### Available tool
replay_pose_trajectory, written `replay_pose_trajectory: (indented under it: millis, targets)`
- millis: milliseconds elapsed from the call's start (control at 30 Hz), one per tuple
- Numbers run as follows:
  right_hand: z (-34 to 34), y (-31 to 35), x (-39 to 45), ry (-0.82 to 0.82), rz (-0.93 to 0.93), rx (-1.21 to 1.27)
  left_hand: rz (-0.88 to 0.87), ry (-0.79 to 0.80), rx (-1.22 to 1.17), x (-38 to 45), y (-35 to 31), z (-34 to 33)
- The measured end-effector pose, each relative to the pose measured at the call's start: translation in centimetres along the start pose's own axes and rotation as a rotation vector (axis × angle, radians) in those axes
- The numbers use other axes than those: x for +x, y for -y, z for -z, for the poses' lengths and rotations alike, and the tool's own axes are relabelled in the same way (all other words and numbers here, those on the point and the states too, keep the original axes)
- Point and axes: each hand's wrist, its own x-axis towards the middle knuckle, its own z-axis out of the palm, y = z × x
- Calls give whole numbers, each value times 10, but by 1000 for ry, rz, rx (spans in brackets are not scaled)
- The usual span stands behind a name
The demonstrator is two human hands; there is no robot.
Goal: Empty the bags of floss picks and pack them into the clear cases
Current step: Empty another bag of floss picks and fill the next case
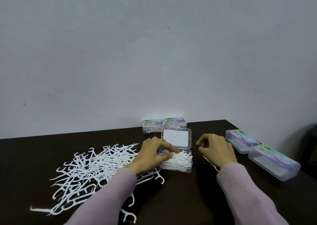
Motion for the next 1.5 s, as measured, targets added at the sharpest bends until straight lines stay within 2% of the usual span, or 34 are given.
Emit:
replay_pose_trajectory:
  millis: [67, 233, 333, 567, 667, 733, 800, 933, 1033, 1133, 1233, 1333, 1400, 1500]
  targets:
    - [0, -1, -1, -4, -98, -60, 2, 6, 32, 1, 2, -2]
    - [-1, 0, -5, 147, -240, -240, 18, 1, 4, 1, 1, -2]
    - [-4, 1, -4, 149, -230, -295, 29, -13, -85, 2, 4, -1]
    - [-13, 6, -4, 167, -109, -491, 27, -15, -59, 0, 5, -1]
    - [-16, 10, -4, 13, -40, -386, 35, -57, -99, -1, 7, 2]
    - [-14, 14, -6, -118, 63, -280, 54, -74, -136, -2, 8, 4]
    - [-13, 18, -7, -177, 195, -173, 79, -83, -193, -2, 8, 6]
    - [-19, 27, -8, -76, 344, 96, 92, -131, -268, -1, 7, 9]
    - [-27, 28, -7, -16, 413, 139, 141, -186, -338, -3, 10, 15]
    - [-28, 25, -5, 54, 436, 130, 157, -159, -345, -6, 17, 19]
    - [-23, 21, -2, 26, 392, 184, 162, -150, -347, -7, 16, 21]
    - [-11, 11, 2, -28, 260, 155, 147, -56, -318, -6, 11, 20]
    - [-7, 5, 2, 86, 205, 126, 132, 2, -232, -8, 9, 16]
    - [-10, 5, 1, 228, 180, 148, 105, -8, -145, -10, 8, 11]
